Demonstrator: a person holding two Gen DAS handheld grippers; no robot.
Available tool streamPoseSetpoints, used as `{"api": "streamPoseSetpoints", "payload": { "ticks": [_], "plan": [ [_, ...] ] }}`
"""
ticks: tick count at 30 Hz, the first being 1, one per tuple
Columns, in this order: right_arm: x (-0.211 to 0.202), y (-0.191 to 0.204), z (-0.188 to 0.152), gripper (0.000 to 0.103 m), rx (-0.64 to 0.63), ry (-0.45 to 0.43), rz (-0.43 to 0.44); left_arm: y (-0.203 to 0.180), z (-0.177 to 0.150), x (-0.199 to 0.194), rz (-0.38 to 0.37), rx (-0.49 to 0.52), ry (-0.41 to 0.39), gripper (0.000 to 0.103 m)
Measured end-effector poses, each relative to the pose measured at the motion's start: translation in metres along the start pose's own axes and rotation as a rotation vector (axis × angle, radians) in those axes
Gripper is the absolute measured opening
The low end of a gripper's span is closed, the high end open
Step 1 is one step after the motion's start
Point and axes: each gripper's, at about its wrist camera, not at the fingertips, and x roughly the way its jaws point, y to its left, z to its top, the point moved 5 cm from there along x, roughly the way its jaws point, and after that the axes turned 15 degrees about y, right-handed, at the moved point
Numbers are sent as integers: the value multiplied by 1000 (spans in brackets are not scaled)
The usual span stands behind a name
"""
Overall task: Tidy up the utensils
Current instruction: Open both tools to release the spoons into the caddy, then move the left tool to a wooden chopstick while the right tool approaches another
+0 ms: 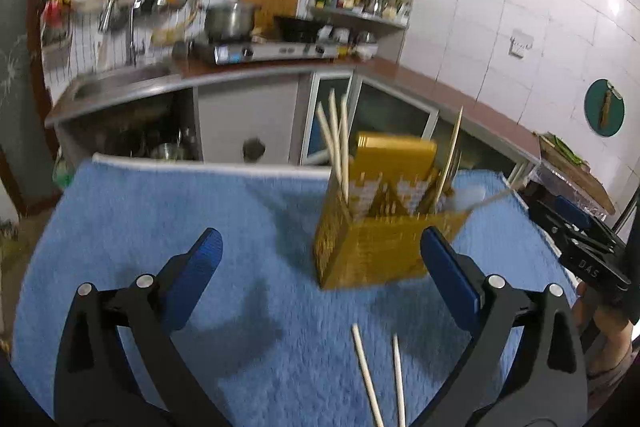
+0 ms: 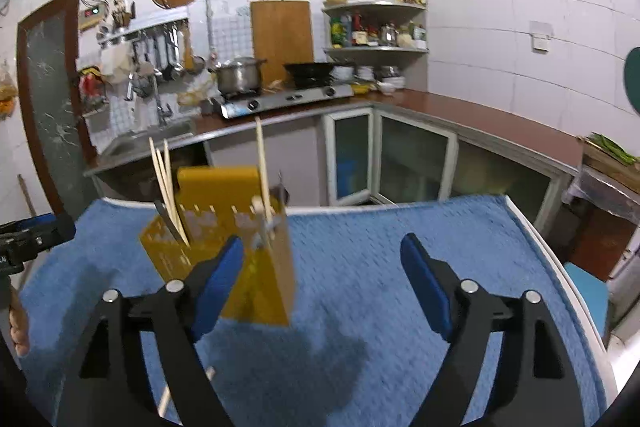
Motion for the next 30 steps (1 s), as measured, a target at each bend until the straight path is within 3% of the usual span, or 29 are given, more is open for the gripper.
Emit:
{"api": "streamPoseSetpoints", "payload": {
  "ticks": [9, 15, 16, 23, 27, 30],
  "plan": [
    [25, -9, -71, 85, 24, 107, -33, -2, -59, 44, 8, -18, 137, 96],
    [39, -19, -98, 85, 46, 152, -60, -16, -80, 65, 43, 20, 192, 93],
    [41, -20, -102, 85, 49, 159, -60, -19, -83, 69, 41, 26, 208, 90],
    [50, -27, -115, 85, 70, 197, -65, -40, -95, 101, 34, 67, 344, 34],
    [55, -25, -116, 85, 65, 212, -66, -44, -98, 115, 15, 40, 394, 19],
    [57, -21, -119, 85, 54, 216, -71, -50, -100, 125, 20, 47, 411, 17]
  ]
}}
